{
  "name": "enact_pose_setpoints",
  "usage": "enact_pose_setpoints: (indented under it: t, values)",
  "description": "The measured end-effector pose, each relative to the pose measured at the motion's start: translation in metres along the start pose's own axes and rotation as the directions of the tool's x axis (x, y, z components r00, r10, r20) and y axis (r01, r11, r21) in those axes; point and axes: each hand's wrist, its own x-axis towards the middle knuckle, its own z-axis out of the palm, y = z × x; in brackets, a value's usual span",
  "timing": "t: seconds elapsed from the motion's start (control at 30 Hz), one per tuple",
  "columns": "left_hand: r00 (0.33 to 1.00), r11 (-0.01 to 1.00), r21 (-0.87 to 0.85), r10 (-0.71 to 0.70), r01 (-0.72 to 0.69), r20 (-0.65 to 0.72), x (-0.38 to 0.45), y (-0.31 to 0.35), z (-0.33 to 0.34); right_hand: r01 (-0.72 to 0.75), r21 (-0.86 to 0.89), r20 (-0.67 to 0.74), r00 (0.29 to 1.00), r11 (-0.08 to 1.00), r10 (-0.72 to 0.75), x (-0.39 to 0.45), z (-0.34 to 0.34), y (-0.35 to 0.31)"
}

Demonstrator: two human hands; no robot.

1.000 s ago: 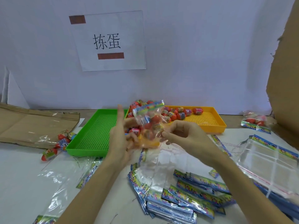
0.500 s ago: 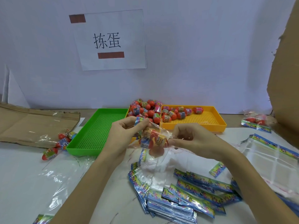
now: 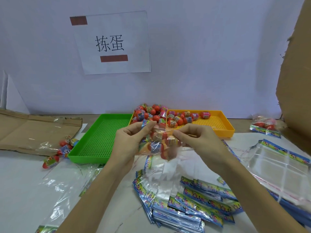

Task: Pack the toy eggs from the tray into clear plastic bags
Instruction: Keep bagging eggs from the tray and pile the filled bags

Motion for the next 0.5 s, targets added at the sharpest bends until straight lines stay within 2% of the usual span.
enact_pose_setpoints:
  t: [0.07, 0.13, 0.17, 0.2, 0.27, 0.3, 0.37, 0.4, 0.43, 0.5]
  values:
    - [0.996, 0.999, 0.04, -0.014, 0.01, 0.083, 0.001, 0.002, -0.003, 0.045, -0.083, -0.071, 0.996, 0.996, -0.051, 0.001, -0.001, -0.001]
    - [0.991, 0.983, 0.166, 0.062, -0.081, 0.118, 0.003, 0.002, -0.007, 0.099, -0.176, -0.114, 0.986, 0.979, -0.121, 0.003, -0.003, -0.001]
    - [0.987, 0.97, 0.203, 0.115, -0.136, 0.112, 0.004, 0.001, -0.009, 0.087, -0.172, -0.113, 0.988, 0.981, -0.107, 0.004, -0.004, -0.001]
    - [0.983, 0.962, 0.21, 0.16, -0.175, 0.087, 0.005, 0.001, -0.01, 0.038, -0.139, -0.118, 0.991, 0.99, -0.054, 0.005, -0.004, 0.0]
    - [0.973, 0.955, 0.186, 0.226, -0.231, 0.046, 0.006, -0.001, -0.011, -0.157, -0.043, -0.13, 0.98, 0.987, 0.15, 0.007, -0.005, 0.001]
    - [0.966, 0.95, 0.175, 0.252, -0.258, 0.057, 0.006, -0.002, -0.011, -0.286, 0.01, -0.094, 0.954, 0.958, 0.285, 0.007, -0.008, 0.001]
    - [0.942, 0.931, 0.168, 0.301, -0.324, 0.15, 0.006, -0.003, -0.011, -0.513, 0.133, 0.156, 0.856, 0.848, 0.493, 0.005, -0.012, 0.001]
    - [0.923, 0.922, 0.161, 0.314, -0.352, 0.221, 0.005, -0.003, -0.012, -0.566, 0.202, 0.285, 0.815, 0.799, 0.505, 0.004, -0.013, 0.001]
    - [0.899, 0.915, 0.152, 0.318, -0.374, 0.301, 0.005, -0.003, -0.013, -0.577, 0.28, 0.355, 0.805, 0.768, 0.475, 0.005, -0.013, 0.002]
    - [0.85, 0.886, 0.185, 0.32, -0.425, 0.418, 0.006, -0.003, -0.017, -0.507, 0.416, 0.319, 0.859, 0.755, 0.401, 0.006, -0.011, 0.006]
